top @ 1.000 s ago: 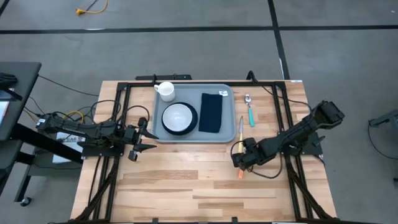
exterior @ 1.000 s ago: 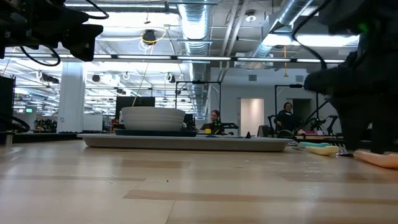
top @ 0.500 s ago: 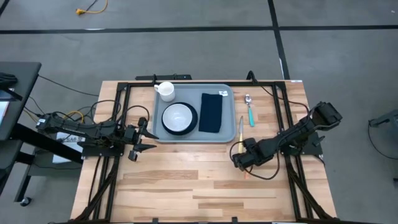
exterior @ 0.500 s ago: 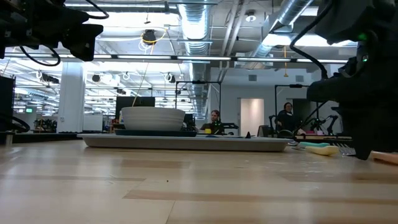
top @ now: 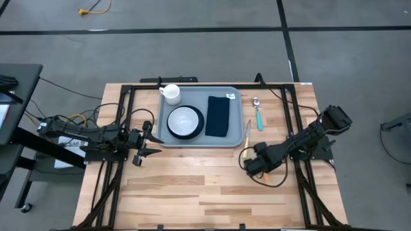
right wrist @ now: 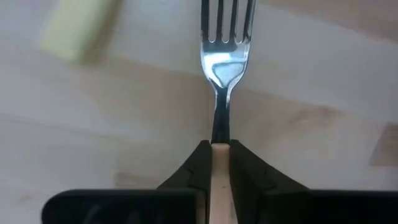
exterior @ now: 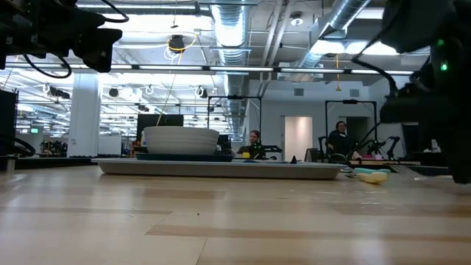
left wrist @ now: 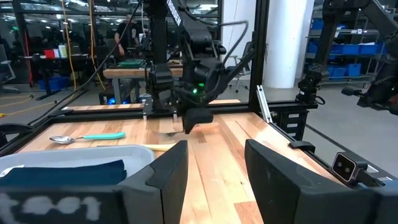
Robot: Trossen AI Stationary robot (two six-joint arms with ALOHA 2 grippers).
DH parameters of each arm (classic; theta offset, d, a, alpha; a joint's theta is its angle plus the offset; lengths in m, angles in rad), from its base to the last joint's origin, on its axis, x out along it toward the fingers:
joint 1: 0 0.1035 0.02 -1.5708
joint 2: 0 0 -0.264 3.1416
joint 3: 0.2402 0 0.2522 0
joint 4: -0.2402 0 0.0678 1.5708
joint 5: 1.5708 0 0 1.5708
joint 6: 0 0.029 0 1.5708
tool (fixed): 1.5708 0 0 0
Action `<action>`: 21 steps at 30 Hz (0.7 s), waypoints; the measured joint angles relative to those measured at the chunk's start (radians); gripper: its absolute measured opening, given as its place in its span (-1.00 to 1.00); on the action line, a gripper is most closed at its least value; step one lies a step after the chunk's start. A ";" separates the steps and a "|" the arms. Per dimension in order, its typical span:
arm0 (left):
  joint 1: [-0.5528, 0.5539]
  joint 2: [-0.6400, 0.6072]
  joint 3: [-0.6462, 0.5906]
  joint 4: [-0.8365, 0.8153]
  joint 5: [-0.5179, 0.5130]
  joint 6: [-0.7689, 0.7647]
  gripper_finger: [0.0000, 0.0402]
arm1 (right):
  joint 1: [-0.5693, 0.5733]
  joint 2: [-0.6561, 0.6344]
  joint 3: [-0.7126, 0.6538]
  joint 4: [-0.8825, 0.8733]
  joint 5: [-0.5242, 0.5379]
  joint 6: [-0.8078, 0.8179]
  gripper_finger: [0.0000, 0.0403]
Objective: Set up tray
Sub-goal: Put the orange fork on the dark blue napkin
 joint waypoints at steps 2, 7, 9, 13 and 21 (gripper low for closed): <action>0.000 0.000 0.000 0.000 0.000 0.000 -0.26 | 0.000 -0.002 0.031 -0.045 0.006 -0.002 -0.88; 0.000 0.000 0.000 0.000 0.000 0.000 -0.26 | 0.003 -0.003 0.099 -0.161 0.025 -0.011 -0.88; 0.000 0.000 0.000 0.000 0.000 0.000 -0.26 | 0.002 -0.011 0.126 -0.197 0.049 -0.028 -0.88; 0.000 0.000 0.000 0.000 0.000 0.000 -0.26 | -0.043 -0.039 0.190 -0.207 0.094 -0.090 -0.88; 0.000 0.000 0.000 0.001 0.000 -0.009 -0.26 | -0.266 -0.064 0.324 -0.189 0.118 -0.351 -0.88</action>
